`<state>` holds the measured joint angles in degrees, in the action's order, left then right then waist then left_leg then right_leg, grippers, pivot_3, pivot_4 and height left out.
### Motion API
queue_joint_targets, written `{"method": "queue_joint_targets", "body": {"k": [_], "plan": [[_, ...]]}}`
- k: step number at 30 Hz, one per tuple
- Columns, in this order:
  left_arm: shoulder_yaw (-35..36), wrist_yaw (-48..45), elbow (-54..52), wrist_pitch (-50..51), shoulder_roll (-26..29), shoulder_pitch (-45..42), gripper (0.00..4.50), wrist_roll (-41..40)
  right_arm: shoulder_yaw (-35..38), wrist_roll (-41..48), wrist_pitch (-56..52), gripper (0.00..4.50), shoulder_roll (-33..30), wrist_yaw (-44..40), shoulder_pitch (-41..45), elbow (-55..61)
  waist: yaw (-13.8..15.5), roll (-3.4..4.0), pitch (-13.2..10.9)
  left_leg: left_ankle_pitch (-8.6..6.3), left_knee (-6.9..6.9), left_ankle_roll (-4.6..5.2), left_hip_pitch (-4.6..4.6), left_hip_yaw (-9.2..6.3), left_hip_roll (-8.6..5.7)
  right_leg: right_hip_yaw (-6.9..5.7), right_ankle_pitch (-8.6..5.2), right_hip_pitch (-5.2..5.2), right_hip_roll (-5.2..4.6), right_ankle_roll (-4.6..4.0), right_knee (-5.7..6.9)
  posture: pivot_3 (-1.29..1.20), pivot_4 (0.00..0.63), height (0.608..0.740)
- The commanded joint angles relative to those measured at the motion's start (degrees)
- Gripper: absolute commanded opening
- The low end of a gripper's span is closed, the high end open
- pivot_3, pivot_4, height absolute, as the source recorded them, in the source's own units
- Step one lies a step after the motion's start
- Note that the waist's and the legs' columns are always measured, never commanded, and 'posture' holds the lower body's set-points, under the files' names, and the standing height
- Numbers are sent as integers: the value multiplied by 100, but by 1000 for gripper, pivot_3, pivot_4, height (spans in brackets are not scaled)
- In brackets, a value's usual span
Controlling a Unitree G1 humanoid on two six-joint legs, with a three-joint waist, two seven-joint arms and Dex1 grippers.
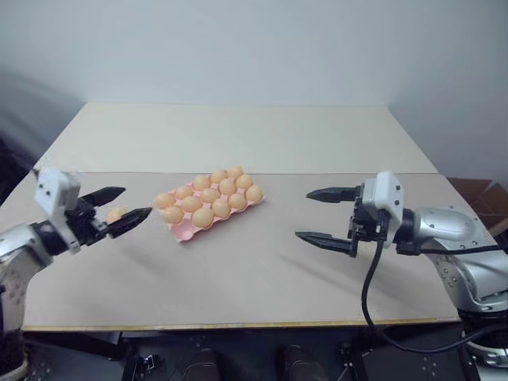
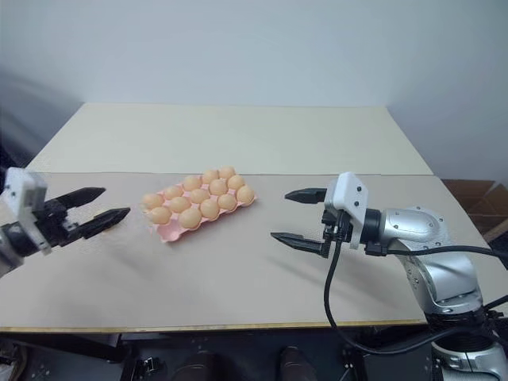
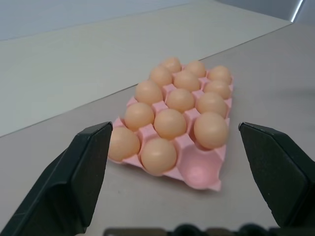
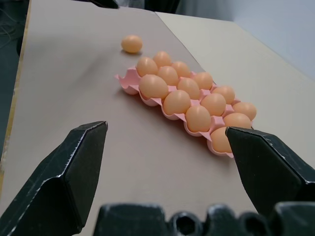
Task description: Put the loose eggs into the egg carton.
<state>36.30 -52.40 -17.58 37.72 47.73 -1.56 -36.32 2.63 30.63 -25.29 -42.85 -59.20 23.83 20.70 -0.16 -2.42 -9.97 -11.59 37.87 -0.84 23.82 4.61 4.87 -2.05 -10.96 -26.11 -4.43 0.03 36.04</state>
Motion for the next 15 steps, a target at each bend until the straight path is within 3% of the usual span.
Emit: {"method": "queue_joint_targets", "body": {"k": [1,6,10,15], "plan": [[1053,-223,-716,37,13,944,4464,-197,125,54,232,4500,-79,-246,-2,-148,-7,0,0,0,0,0,1,1,0,0,-7,0,-1,-12,0,0,150,740],[1947,-487,-1047,-216,-146,2149,4464,-197,281,117,238,4500,-146,-396,-166,-255,22,0,1,-1,-1,-2,-4,4,1,0,-16,-3,-2,-25,2,0,150,740],[2128,-296,-1343,-82,-275,2286,4464,-571,306,146,224,4500,-162,-467,-204,-271,90,0,2,-27,-1,-45,-6,4,2,-3,-16,1,-5,-25,-4,0,150,740],[2085,-58,-1443,-50,-285,2282,4464,-724,257,107,219,4500,-135,-477,-140,-327,80,0,2,-18,-1,-29,-2,5,2,0,-16,-2,-1,-25,-3,0,150,740]]}}
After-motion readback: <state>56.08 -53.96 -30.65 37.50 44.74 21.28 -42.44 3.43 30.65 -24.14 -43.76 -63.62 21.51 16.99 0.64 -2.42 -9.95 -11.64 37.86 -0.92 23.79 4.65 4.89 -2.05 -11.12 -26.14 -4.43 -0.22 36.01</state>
